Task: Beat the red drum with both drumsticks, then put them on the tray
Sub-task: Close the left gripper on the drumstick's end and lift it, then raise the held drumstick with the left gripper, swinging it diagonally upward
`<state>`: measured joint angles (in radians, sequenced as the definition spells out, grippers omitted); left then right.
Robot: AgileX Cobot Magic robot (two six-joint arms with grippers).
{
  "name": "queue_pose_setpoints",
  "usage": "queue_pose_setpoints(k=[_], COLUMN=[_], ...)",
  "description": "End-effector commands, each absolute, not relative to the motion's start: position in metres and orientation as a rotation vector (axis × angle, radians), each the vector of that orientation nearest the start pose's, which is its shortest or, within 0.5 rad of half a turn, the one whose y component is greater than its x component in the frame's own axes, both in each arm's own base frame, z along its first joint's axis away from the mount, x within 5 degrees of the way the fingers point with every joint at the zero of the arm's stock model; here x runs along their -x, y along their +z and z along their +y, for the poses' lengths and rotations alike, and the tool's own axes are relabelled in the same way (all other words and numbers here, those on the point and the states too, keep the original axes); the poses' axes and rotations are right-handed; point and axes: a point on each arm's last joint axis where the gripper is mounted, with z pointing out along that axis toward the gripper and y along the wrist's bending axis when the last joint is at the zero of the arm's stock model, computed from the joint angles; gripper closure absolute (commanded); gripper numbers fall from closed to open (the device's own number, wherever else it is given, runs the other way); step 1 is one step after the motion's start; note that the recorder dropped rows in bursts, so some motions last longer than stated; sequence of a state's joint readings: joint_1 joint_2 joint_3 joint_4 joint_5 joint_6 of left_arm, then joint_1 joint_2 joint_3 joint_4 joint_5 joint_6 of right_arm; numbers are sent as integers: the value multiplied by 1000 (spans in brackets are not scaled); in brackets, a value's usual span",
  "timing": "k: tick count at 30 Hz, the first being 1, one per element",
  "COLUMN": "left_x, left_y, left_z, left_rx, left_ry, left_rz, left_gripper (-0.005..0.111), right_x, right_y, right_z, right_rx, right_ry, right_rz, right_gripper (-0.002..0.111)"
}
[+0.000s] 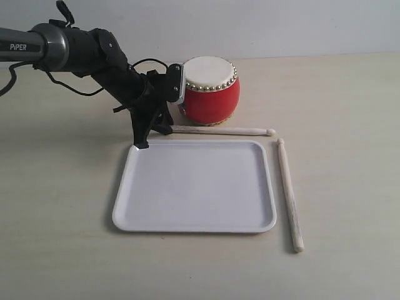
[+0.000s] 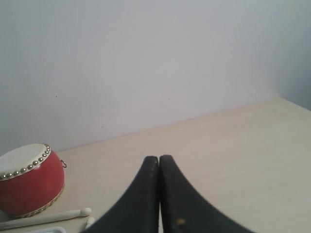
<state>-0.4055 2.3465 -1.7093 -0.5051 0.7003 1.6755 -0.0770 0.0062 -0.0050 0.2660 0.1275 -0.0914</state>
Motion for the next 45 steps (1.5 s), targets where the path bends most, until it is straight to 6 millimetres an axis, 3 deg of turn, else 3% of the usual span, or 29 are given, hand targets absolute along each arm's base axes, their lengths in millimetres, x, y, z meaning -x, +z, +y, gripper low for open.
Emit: queue_pose_setpoints(k=[1,24,34,45], left_x=[-431,-428,-416,-389], left_y=[103,146,184,233], left_z=[-217,-213,-211,-206], left_rx=[2752,2768,2770,2635], left_ry=[268,291,366,451], left_rz=[-2305,-2357,-2358,-2459], left_gripper=[103,107,107,107], right_x=[-56,-56,-56,-56], right_y=[203,203,203,203], right_z=[-2,-2,-2,-2], right_rx=[-177,-177,-177,-177], right_ry=[92,92,92,92], right_rz=[1590,1590,1590,1590], right_gripper=[108,108,108,108])
